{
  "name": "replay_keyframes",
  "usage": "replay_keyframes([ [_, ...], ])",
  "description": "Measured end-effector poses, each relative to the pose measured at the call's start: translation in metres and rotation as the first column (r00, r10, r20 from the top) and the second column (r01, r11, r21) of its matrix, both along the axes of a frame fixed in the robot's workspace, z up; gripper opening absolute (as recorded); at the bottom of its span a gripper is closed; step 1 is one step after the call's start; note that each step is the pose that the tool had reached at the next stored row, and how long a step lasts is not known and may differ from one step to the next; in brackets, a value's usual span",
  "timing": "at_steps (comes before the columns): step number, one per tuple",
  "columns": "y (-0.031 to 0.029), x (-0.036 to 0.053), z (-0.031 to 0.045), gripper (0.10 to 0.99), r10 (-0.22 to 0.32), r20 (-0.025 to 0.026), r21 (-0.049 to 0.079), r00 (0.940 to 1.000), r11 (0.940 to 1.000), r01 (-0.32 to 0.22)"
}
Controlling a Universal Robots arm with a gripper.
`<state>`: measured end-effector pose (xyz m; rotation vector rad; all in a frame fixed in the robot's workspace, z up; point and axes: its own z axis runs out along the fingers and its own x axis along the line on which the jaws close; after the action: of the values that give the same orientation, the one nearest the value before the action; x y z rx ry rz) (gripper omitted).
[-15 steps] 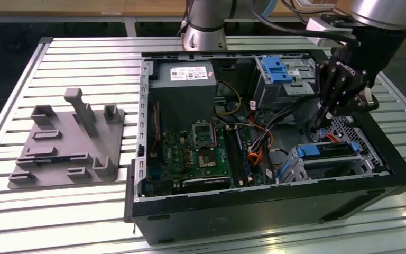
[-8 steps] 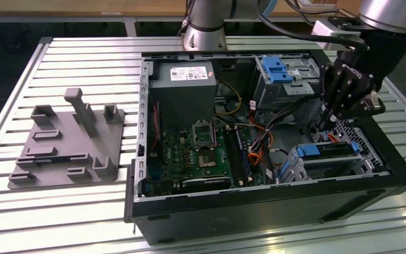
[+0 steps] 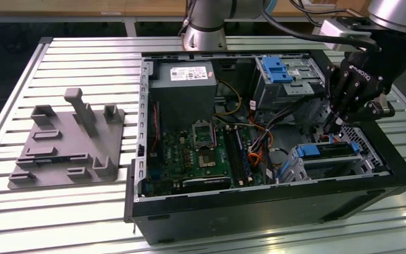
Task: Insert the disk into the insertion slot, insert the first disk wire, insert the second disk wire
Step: 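Insert the second disk wire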
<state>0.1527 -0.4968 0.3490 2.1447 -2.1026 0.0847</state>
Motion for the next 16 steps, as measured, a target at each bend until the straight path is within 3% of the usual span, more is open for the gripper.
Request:
replay_keyframes([
  [3, -0.0035, 0.0002, 0.0, 0.141, -0.002, -0.0001, 0.007, 1.0, 1.0, 0.002],
  [6, -0.0069, 0.0005, -0.0002, 0.141, -0.003, -0.0001, 0.021, 1.0, 0.9998, 0.003],
  [11, -0.0125, 0.0008, -0.0003, 0.141, -0.003, -0.0003, 0.072, 1.0, 0.9974, 0.003],
  [16, -0.0155, 0.0008, -0.0003, 0.141, -0.003, -0.0002, 0.076, 1.0, 0.9971, 0.003],
])
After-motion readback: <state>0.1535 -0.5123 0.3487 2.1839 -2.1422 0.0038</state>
